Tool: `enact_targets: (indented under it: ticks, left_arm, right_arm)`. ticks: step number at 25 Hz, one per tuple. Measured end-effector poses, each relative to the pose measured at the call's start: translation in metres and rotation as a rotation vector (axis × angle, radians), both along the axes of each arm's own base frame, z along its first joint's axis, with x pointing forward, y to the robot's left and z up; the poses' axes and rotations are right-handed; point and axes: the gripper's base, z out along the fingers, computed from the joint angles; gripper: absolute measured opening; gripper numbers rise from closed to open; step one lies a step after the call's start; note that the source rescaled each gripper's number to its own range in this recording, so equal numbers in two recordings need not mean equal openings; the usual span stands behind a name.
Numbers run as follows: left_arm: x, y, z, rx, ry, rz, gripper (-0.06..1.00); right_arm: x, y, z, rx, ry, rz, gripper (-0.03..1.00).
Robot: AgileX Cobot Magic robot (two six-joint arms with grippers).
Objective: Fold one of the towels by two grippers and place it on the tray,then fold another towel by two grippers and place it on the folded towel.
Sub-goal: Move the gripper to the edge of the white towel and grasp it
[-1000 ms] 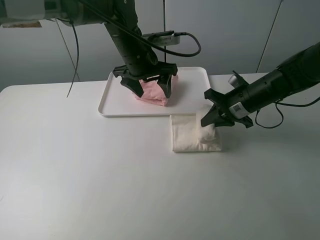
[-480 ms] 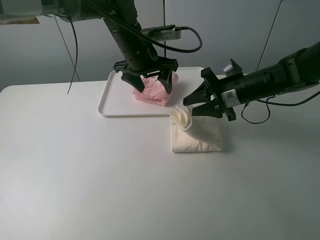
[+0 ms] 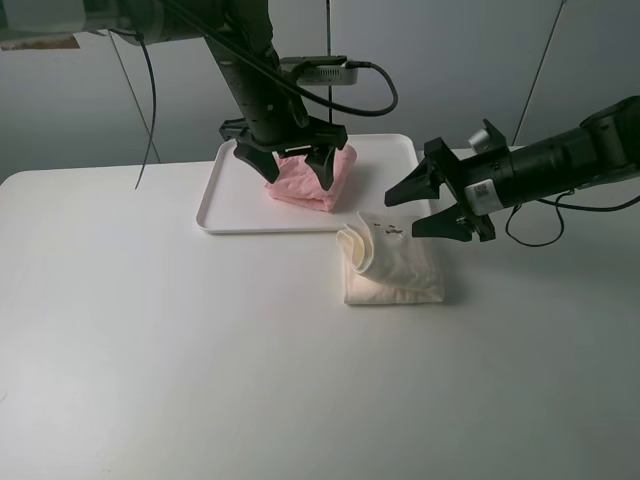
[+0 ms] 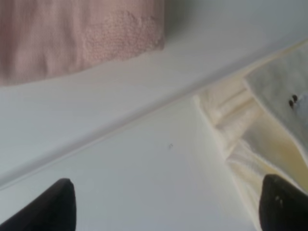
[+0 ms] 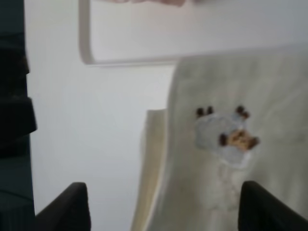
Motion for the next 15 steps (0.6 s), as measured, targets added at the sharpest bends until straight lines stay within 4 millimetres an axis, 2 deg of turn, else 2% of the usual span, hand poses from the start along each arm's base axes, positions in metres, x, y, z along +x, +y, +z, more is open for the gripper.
enact_targets:
  ticks: [2, 5, 15]
  left_arm:
    - [0.0, 0.0, 0.0, 0.002, 0.003, -0.001, 0.99]
    - [-0.001, 0.001, 0.0, 0.009, 0.011, -0.011, 0.99]
    - [-0.002, 0.001, -0.001, 0.013, 0.021, -0.023, 0.99]
  right_arm:
    - [0.001, -0.015, -0.004, -0.05, 0.007, -0.021, 0.69]
    - [0.0, -0.025, -0.009, -0.132, 0.012, -0.007, 0.69]
    - [-0.001, -0.027, -0.013, -0.201, 0.007, 0.012, 0.69]
